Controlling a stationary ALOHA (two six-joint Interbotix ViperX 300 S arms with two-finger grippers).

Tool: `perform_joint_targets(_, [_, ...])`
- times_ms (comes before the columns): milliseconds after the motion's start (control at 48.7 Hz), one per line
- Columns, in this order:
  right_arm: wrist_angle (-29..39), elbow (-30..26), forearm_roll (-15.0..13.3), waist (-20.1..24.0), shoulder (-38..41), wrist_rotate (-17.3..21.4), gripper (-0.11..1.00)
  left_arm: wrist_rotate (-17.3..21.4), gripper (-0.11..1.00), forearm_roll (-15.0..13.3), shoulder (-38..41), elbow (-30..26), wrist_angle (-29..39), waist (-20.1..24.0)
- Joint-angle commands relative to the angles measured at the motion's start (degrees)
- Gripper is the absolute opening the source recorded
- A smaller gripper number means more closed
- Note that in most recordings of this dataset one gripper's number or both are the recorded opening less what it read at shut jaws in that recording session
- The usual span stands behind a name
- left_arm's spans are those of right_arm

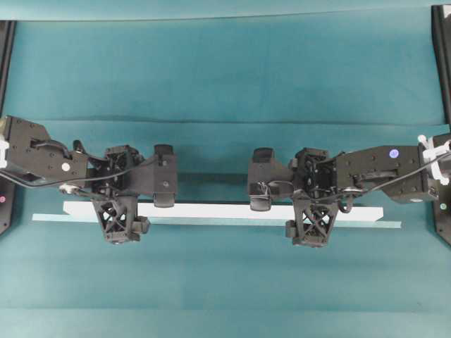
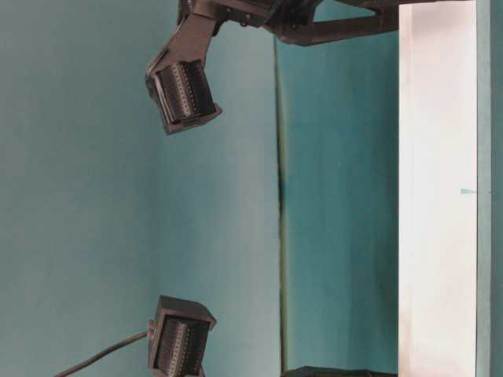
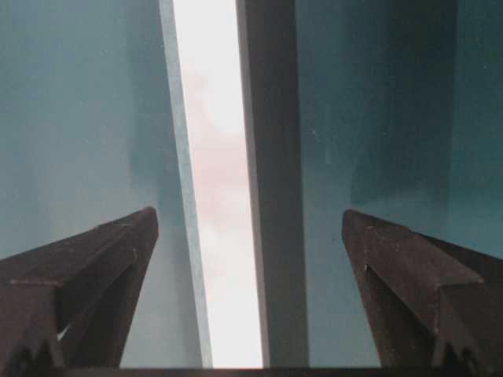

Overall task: Lift a wooden board with both hands.
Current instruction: 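Lower both grippers over the board and close them on it, then lift the gripped board with both grippers and move it back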

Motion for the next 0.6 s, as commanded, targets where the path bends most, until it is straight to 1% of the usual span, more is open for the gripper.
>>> perform_joint_targets(0, [-0.3, -0.1, 0.1, -0.1, 0.8, 0.4, 0.93, 0.0, 0.97, 0.2, -0.3, -0.3, -0.4, -0.1])
perform_joint_targets(144, [-0.3, -0.2, 0.1, 0.0, 1.3, 0.4, 0.92, -0.2, 0.95, 0.2, -0.1, -0.3, -0.4, 0.1])
perform_joint_targets(185, [-0.1, -0.3, 0.1, 0.0, 1.3, 0.4, 0.89, -0.1, 0.93, 0.2, -0.2, -0.3, -0.2, 0.1])
perform_joint_targets(226, [-0.1, -0.3, 0.1, 0.0, 1.3, 0.4, 0.82, -0.1, 0.88, 0.2, -0.2, -0.3, -0.1, 0.0])
perform_joint_targets(267, [0.1, -0.4, 0.2, 0.1, 1.4, 0.4, 0.73, -0.1, 0.81, 0.2, -0.2, -0.3, 0.0, -0.1])
perform_joint_targets(308, [0.3, -0.4, 0.2, 0.3, 1.4, 0.2, 0.62, -0.2, 0.71, 0.2, -0.2, -0.3, 0.1, -0.2])
perform_joint_targets(370, [0.4, -0.5, 0.2, 0.4, 1.4, 0.1, 0.41, 0.1, 0.52, 0.2, -0.1, -0.6, 0.2, -0.1])
perform_joint_targets(432, [0.5, -0.5, 0.5, 0.5, 1.4, 0.1, 0.25, 0.1, 0.33, 0.2, -0.1, -0.7, 0.2, 0.1])
perform_joint_targets(452, [0.6, -0.5, 0.6, 0.5, 1.4, 0.1, 0.22, 0.3, 0.28, 0.2, 0.0, -0.8, 0.3, 0.1])
perform_joint_targets(493, [0.6, -0.5, 0.9, 0.6, 1.4, 0.1, 0.21, 0.3, 0.2, 0.2, 0.0, -0.8, 0.2, 0.1])
perform_joint_targets(514, [0.5, -0.5, 1.0, 0.7, 1.5, 0.1, 0.21, 0.3, 0.18, 0.2, 0.0, -0.8, 0.3, 0.1])
perform_joint_targets(575, [0.6, -0.5, 1.3, 0.8, 1.5, 0.1, 0.21, 0.3, 0.18, 0.2, 0.0, -0.7, 0.2, 0.1])
